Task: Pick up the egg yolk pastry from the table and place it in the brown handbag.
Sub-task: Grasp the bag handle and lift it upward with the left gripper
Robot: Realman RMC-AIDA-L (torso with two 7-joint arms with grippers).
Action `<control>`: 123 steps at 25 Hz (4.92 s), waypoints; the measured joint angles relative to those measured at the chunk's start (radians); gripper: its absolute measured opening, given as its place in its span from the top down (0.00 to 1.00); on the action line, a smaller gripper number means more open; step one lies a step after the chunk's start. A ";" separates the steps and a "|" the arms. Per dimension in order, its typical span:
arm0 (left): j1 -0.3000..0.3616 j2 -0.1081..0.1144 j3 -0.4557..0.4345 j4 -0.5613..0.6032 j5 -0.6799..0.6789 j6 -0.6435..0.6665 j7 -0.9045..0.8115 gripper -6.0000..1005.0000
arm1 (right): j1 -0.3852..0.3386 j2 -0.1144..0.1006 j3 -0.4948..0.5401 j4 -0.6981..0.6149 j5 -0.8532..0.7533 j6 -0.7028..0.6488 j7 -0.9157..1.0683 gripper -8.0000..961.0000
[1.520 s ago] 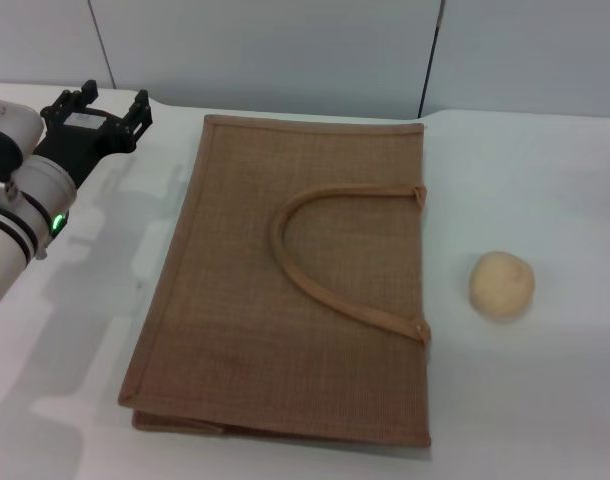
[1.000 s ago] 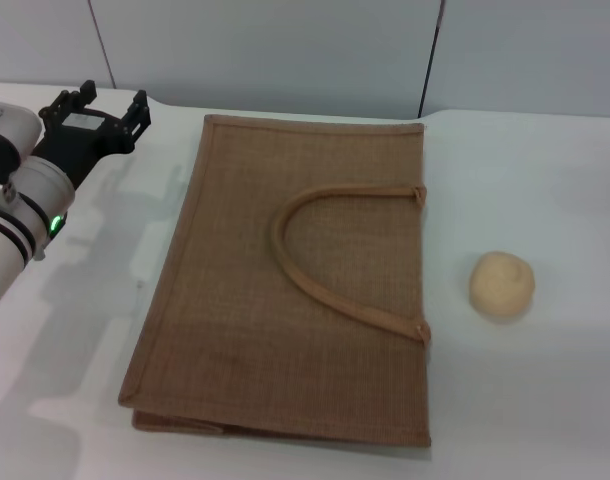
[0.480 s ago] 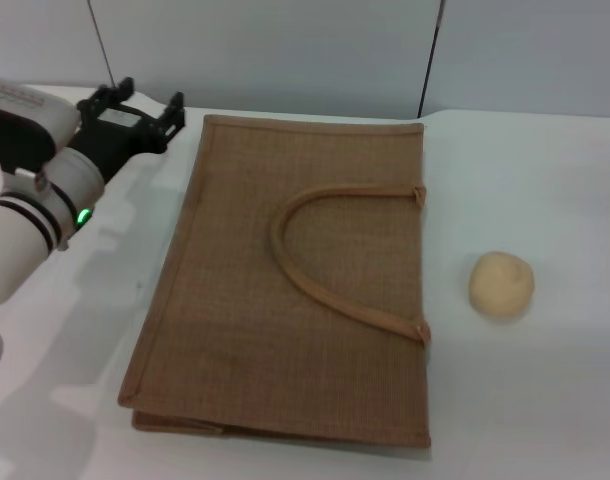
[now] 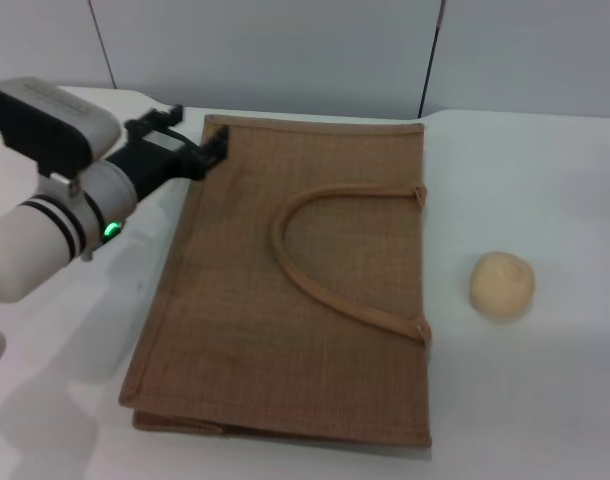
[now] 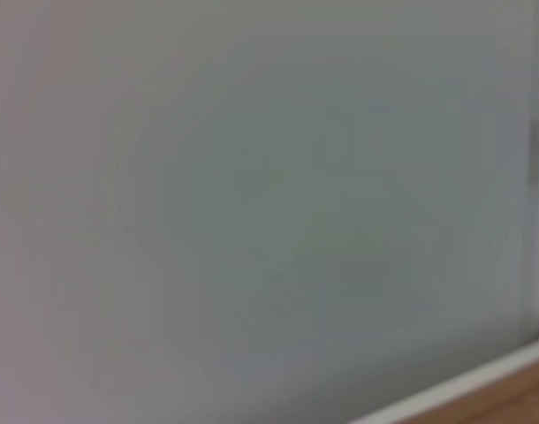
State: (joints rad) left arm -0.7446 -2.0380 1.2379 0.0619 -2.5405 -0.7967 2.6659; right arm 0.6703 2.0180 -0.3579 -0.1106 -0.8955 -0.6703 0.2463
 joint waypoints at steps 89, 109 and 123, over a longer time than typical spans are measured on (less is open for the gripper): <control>-0.112 -0.001 0.000 0.004 0.586 0.091 -0.468 0.31 | 0.034 -0.002 -0.002 -0.005 0.001 0.028 -0.001 0.07; -0.126 -0.007 -0.013 0.004 0.520 0.181 -0.471 0.72 | 0.047 -0.001 -0.004 -0.003 0.001 0.042 0.002 0.07; -0.174 0.002 0.004 0.057 0.523 0.177 -0.492 0.88 | 0.038 -0.002 -0.010 -0.005 -0.007 0.055 -0.001 0.07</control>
State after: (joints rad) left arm -0.9181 -2.0358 1.2422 0.1192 -2.0172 -0.6199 2.1739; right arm 0.7083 2.0157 -0.3679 -0.1158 -0.9028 -0.6154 0.2457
